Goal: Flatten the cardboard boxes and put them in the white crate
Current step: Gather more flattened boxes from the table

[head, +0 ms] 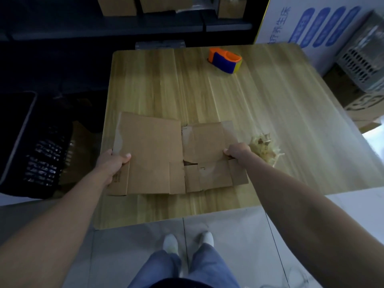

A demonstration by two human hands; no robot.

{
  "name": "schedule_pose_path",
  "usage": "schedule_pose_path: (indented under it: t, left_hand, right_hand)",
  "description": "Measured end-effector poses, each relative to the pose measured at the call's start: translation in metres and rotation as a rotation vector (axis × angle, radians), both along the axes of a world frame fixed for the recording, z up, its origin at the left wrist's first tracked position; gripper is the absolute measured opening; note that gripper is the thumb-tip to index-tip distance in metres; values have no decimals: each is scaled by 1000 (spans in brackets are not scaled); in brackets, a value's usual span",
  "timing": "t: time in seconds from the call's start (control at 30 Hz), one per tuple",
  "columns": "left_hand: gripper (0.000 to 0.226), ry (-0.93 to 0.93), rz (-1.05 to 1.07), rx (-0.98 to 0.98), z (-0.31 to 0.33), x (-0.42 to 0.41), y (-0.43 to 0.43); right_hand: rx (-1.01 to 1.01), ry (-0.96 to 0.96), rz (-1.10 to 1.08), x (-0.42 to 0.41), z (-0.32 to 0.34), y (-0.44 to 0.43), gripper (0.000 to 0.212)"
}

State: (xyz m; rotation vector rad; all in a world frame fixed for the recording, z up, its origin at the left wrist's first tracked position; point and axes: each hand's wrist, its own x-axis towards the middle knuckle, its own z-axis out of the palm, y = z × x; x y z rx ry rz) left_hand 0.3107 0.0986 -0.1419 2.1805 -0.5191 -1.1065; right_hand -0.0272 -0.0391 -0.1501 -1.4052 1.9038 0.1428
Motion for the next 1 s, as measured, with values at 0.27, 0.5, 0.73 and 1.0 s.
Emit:
schedule_pose_path:
  t: [0.27,0.5,0.73,1.0]
  left_hand:
    - [60,15,94,-36,11,-8,7]
    - [47,28,223,-224,30,-19,8]
    - [38,23,250,-316,40,-26,7]
    - [41,6,154,-343,43,-14,4]
  right_hand:
    - [-6,-415,-334,-15,-11,-6,40]
    - [-109,-824,-392,-20,16,-23,46]
    - [-98,-947,-406,-20,33,-32,49]
    - [-131,-947,-421,-11,35,-26,50]
